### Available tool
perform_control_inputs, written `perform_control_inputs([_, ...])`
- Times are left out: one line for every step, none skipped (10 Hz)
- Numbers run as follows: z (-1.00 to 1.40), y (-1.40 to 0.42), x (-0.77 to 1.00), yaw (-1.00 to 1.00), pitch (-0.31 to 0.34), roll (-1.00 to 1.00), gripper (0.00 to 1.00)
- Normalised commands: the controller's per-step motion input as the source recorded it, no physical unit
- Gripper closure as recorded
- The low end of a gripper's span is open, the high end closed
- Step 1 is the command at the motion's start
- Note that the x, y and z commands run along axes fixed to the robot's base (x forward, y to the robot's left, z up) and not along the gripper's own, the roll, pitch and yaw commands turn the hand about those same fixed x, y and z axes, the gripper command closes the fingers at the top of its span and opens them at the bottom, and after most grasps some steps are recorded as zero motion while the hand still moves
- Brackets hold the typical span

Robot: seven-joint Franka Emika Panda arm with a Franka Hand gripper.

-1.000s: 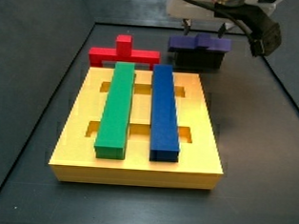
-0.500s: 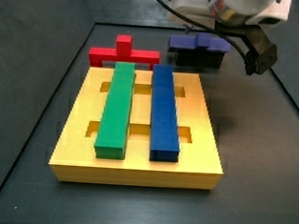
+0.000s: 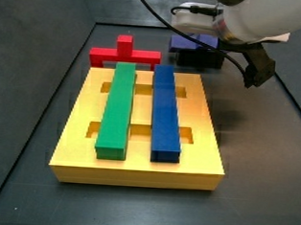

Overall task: Pick up the purple object. Move up. Place the purple object on the fixture. Regrasp the purple object. Move to above the board. Insert the purple object.
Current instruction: Regrasp the purple object.

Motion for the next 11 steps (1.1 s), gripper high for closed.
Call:
perform_control_inputs([-0.26,0.37,0.0,-0.07,-0.1,-0.42,0.0])
perform_control_inputs([-0.15,0.12,-0.08,0.0,-0.157,-0.33,0.0])
perform_control_inputs([-0.07,-0.05,-0.15,0.0,-0.277,-0.33,0.0])
perform_control_inputs([0.0,-0.22,-0.03,0.05,-0.163,-0.15,0.0])
perform_control_inputs([-0.09,-0.16,-0.05,0.0,-0.12,0.0,0.0])
perform_control_inputs([-0.19,0.0,-0.16,0.0,-0.146,0.0,0.0])
perform_control_inputs([-0.08,0.0,-0.02,0.0,-0.017,0.07,0.0])
perform_control_inputs([0.0,0.04,0.11,-0.11,0.197,0.25,0.0])
perform_control_inputs([0.0,0.03,0.09,-0.15,0.223,0.26,0.0])
perform_control_inputs([0.0,0.05,0.13,-0.18,0.237,0.2,0.0])
perform_control_inputs([-0.04,0.07,0.09,-0.14,0.089,0.0,0.0])
